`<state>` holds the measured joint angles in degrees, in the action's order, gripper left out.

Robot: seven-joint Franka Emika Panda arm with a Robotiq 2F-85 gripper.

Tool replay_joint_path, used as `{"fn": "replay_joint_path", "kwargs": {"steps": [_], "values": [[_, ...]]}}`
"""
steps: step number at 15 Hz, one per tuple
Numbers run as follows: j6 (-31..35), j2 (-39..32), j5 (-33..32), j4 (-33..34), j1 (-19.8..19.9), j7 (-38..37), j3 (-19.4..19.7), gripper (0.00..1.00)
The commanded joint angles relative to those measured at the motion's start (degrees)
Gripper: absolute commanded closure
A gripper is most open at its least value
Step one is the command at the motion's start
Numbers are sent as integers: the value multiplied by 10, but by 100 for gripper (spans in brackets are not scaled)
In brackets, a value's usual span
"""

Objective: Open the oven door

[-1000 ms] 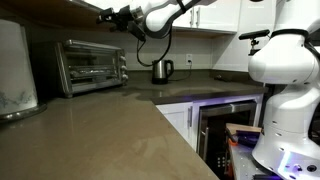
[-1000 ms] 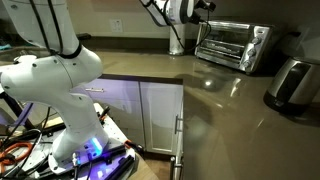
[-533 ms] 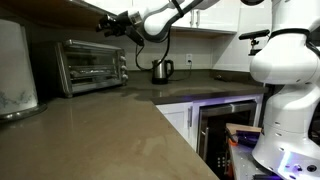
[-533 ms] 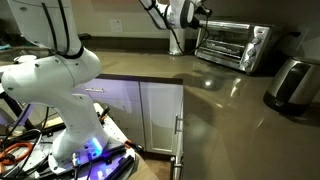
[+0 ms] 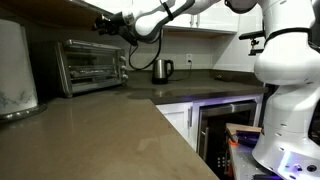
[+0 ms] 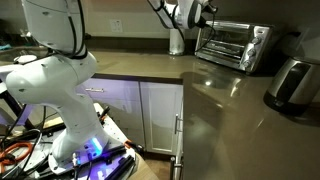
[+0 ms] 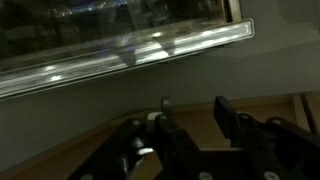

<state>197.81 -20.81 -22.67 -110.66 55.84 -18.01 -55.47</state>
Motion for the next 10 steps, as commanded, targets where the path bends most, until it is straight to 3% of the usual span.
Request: {"fn": "replay_joint_path", "kwargs": {"steps": [1, 6, 8, 9, 10], "values": [[1, -62, 5, 64, -64, 31, 43, 76], [1, -96, 3, 106, -125, 29, 100, 95], [-2, -98, 3, 110, -144, 25, 122, 98], [-6, -96, 3, 109, -150, 23, 130, 94], [-9, -95, 2, 108, -154, 20, 135, 99]]}}
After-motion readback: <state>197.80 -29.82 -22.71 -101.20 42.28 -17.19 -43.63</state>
